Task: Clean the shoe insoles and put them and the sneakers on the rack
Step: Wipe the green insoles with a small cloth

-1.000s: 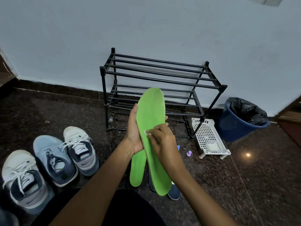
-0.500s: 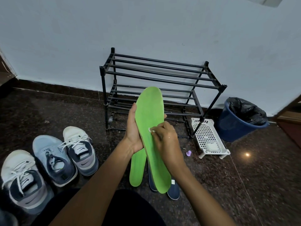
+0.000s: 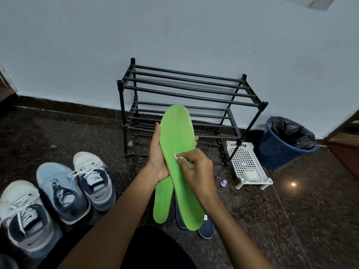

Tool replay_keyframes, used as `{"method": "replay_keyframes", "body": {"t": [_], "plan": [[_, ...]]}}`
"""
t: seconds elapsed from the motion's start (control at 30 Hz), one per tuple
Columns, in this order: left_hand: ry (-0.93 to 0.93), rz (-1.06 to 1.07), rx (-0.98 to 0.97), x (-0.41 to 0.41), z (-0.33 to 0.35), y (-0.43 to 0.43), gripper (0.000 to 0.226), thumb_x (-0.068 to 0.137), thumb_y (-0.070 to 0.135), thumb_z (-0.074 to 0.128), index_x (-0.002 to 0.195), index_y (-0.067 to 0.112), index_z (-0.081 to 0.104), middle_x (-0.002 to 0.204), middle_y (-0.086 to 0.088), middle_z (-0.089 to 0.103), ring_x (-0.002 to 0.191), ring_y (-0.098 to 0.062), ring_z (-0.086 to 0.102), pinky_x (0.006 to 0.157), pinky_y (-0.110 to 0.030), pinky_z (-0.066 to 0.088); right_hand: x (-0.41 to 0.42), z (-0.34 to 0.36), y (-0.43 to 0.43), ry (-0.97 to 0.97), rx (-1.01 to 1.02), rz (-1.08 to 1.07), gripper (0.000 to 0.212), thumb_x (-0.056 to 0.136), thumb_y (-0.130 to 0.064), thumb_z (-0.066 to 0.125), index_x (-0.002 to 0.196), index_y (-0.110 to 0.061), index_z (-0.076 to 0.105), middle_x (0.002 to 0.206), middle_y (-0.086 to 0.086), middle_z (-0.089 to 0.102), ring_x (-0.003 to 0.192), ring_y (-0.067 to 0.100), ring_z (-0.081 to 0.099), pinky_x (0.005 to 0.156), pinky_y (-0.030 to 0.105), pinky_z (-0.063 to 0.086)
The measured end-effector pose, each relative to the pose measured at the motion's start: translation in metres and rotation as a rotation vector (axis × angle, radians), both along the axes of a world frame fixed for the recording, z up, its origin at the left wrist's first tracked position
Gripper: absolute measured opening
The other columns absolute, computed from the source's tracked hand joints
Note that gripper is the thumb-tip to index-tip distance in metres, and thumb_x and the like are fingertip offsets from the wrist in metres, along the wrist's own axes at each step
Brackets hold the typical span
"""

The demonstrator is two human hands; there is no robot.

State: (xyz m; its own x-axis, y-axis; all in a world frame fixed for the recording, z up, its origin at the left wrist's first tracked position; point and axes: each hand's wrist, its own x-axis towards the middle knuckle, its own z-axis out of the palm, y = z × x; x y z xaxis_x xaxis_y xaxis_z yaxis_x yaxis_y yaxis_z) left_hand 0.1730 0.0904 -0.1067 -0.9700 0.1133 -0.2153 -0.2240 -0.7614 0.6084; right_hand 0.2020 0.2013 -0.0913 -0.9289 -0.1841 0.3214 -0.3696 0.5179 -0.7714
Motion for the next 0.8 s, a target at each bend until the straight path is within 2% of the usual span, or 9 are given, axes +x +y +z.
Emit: {"method": "replay_keyframes", "body": {"t": [0.1,0.23,0.37,0.4,0.47,0.53,0.6,0.7,0.8], "plan": [[0.030,-0.001,-0.023,0.003,0.001,-0.001,0.088,0.074,0.072,0.035,0.126,0.004,0.055,0.124,-0.027,0.057,0.112,-0.036,0.057,0.098,-0.047,0.046,-0.003,0.001,0.000,-0.029,-0.042,-0.030,0.012,0.083,-0.007,0.063,0.093,-0.006,0.071,0.089,0.002,0.062,0.079,-0.001,0.054,0.072,0.001,0.038],[0.057,-0.059,-0.098,0.017,0.004,0.006,0.060,0.077,0.056,0.044,0.102,0.007,0.070,0.098,-0.014,0.071,0.086,-0.023,0.069,0.075,-0.033,0.058,-0.011,0.007,-0.001,-0.059,-0.135,-0.103,0.012,0.084,-0.006,0.062,0.091,-0.009,0.071,0.086,-0.002,0.063,0.077,-0.003,0.055,0.068,0.000,0.038],[0.007,-0.074,-0.055,0.028,-0.001,0.009,0.057,0.078,0.056,0.046,0.091,0.011,0.077,0.096,-0.011,0.071,0.085,-0.022,0.070,0.075,-0.034,0.058,-0.009,0.011,-0.008,-0.106,-0.155,-0.076,0.012,0.085,-0.006,0.061,0.093,-0.008,0.071,0.088,-0.002,0.064,0.076,-0.006,0.054,0.068,-0.001,0.038],[0.004,-0.062,-0.027,0.029,-0.002,0.008,0.060,0.079,0.059,0.044,0.093,0.011,0.076,0.098,-0.011,0.071,0.087,-0.024,0.070,0.075,-0.036,0.058,-0.007,0.010,-0.010,-0.117,-0.147,-0.070,0.012,0.085,-0.007,0.061,0.093,-0.009,0.071,0.090,-0.001,0.065,0.077,-0.004,0.055,0.071,0.002,0.040],[-0.011,-0.037,0.008,0.031,-0.003,0.006,0.066,0.083,0.063,0.038,0.093,0.011,0.076,0.098,-0.012,0.071,0.087,-0.025,0.070,0.073,-0.036,0.058,-0.004,0.006,-0.014,-0.107,-0.096,-0.072,0.011,0.085,-0.012,0.063,0.092,-0.014,0.071,0.091,-0.004,0.065,0.087,0.008,0.058,0.087,0.021,0.045],[-0.019,-0.020,0.018,0.032,-0.003,0.005,0.070,0.088,0.065,0.031,0.091,0.011,0.076,0.095,-0.012,0.072,0.083,-0.025,0.071,0.068,-0.035,0.059,-0.004,0.004,-0.013,-0.025,0.020,-0.081,0.011,0.085,-0.015,0.064,0.092,-0.019,0.072,0.091,-0.003,0.064,0.093,0.015,0.056,0.096,0.038,0.039],[-0.016,-0.021,0.025,0.032,-0.003,0.005,0.074,0.089,0.066,0.026,0.089,0.013,0.077,0.094,-0.011,0.072,0.082,-0.024,0.071,0.066,-0.034,0.058,-0.003,0.005,-0.010,0.039,0.143,-0.039,0.014,0.085,-0.013,0.062,0.093,-0.019,0.072,0.093,-0.001,0.063,0.089,0.010,0.050,0.095,0.035,0.029],[-0.028,-0.014,0.001,0.030,-0.003,0.002,0.079,0.086,0.071,0.023,0.098,0.012,0.074,0.101,-0.013,0.071,0.088,-0.026,0.069,0.072,-0.036,0.058,0.001,0.004,-0.004,0.110,0.233,0.060,0.015,0.085,-0.014,0.060,0.092,-0.018,0.073,0.093,-0.001,0.062,0.088,0.022,0.054,0.076,0.025,0.024],[-0.043,-0.043,-0.027,0.028,-0.003,0.002,0.088,0.082,0.076,0.022,0.113,0.006,0.065,0.118,-0.019,0.064,0.104,-0.031,0.064,0.086,-0.042,0.052,0.009,-0.001,0.000,0.181,0.277,0.068,0.015,0.078,-0.016,0.060,0.085,-0.017,0.073,0.085,-0.001,0.063,0.079,0.022,0.056,0.080,0.019,0.022]]}}
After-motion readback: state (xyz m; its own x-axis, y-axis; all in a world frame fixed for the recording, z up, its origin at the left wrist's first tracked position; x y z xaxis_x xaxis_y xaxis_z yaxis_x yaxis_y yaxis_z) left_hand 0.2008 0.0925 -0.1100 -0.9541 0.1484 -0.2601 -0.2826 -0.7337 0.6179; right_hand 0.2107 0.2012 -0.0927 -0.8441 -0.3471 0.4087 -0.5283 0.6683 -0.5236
